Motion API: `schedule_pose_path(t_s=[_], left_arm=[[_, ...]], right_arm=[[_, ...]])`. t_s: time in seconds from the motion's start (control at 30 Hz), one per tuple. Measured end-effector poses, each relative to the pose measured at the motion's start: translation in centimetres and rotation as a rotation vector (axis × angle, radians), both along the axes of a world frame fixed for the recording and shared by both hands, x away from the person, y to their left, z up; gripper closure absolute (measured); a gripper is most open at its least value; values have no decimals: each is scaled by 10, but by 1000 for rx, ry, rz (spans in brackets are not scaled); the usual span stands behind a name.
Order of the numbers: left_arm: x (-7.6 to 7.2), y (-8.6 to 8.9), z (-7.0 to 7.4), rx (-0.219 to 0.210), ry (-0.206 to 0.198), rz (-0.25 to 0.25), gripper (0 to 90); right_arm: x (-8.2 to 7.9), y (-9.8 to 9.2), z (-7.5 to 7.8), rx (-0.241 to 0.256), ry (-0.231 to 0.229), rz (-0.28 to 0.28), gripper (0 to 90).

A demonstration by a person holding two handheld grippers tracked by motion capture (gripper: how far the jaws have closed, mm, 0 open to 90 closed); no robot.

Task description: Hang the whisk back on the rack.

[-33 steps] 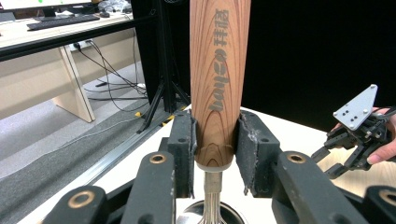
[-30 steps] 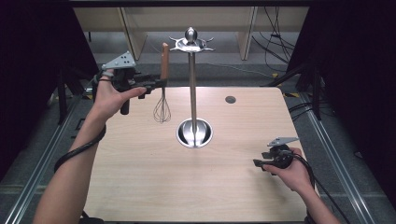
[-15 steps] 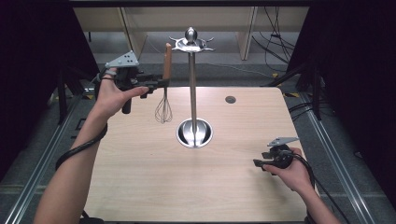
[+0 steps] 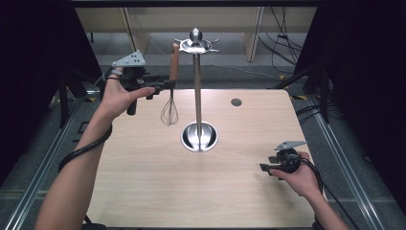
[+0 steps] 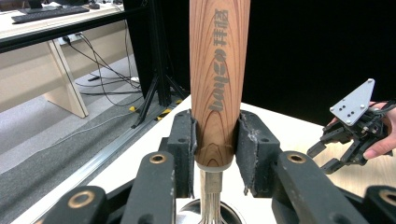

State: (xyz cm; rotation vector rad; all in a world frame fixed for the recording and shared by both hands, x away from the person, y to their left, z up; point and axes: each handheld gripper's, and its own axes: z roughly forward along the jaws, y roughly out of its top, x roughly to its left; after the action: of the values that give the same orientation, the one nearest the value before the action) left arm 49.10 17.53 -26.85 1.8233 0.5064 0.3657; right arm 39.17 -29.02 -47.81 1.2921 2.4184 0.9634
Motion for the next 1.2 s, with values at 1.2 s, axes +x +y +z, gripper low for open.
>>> schedule_pose_path(t_s=[1.2], left_arm=[[-30, 16, -19, -19, 1, 102, 492]], right_arm=[[0, 0, 0, 2, -4, -3, 477]])
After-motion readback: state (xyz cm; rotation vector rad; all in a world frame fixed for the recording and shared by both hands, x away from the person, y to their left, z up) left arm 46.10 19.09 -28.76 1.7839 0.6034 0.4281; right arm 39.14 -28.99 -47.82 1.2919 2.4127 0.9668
